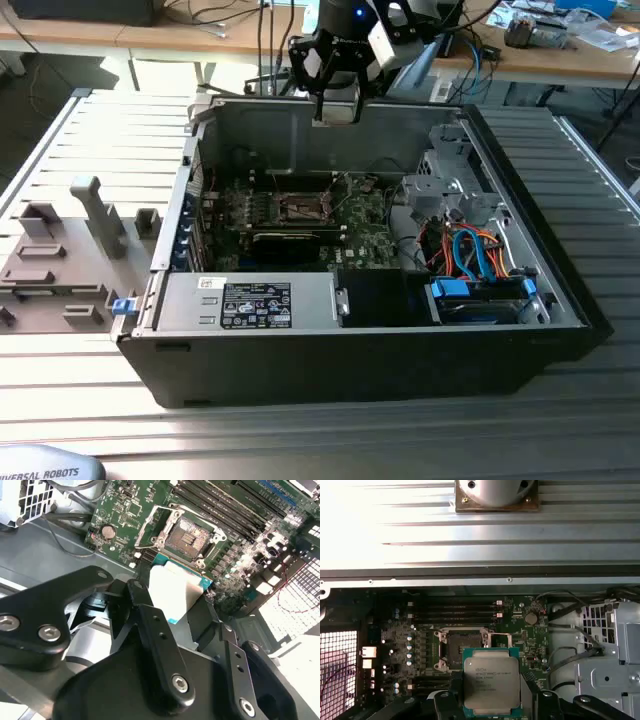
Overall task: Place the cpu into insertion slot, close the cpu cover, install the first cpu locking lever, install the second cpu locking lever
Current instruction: 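Place the cpu into insertion slot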
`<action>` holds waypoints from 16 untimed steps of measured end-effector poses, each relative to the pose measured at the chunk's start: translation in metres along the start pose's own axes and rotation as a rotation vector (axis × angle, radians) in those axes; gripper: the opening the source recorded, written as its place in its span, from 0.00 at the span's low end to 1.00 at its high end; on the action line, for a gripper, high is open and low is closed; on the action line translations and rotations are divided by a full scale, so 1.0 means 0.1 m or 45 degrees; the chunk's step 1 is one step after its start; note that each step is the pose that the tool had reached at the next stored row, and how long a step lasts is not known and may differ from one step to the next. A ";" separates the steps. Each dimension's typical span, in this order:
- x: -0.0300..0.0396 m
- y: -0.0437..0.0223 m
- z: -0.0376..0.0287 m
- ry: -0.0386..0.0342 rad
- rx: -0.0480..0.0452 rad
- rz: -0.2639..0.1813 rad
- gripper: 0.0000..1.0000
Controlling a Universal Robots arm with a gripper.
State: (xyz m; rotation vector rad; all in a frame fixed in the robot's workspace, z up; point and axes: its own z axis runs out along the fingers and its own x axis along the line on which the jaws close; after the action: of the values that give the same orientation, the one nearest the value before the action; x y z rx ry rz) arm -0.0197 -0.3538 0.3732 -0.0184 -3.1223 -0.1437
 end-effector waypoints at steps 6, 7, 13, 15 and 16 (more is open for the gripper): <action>0.001 0.000 0.004 -0.0001 0.000 0.000 0.54; 0.001 0.000 0.007 0.0000 0.000 0.000 0.54; 0.001 -0.003 0.032 0.0000 0.000 0.000 0.54; 0.001 -0.003 0.036 0.0000 0.000 0.000 0.54; 0.004 -0.004 0.048 0.0000 0.000 0.000 0.54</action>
State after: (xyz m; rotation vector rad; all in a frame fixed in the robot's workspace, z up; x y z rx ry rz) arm -0.0201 -0.3538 0.3684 -0.0184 -3.1222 -0.1438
